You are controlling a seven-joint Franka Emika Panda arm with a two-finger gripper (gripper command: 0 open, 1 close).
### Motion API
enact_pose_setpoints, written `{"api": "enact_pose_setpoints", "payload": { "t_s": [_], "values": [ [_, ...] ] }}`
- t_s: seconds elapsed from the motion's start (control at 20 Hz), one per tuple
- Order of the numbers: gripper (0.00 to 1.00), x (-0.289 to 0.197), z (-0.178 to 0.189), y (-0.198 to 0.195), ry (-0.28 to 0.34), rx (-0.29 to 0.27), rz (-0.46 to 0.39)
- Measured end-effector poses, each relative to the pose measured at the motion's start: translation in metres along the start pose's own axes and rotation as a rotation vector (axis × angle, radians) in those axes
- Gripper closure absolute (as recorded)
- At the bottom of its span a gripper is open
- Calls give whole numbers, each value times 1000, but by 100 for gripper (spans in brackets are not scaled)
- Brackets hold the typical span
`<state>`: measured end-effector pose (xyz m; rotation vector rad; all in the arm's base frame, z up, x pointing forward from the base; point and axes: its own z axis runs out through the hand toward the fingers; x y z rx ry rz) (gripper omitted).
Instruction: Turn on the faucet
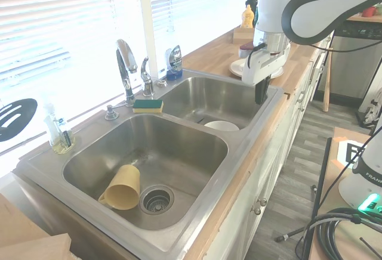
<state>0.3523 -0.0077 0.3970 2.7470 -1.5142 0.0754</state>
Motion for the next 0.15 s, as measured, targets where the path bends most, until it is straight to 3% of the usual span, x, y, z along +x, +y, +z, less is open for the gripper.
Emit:
{"api": "enact_pose_setpoints", "payload": {
  "t_s": [0.15],
  "values": [
    [0,2,-3,4,3,6,1]
  ]
}}
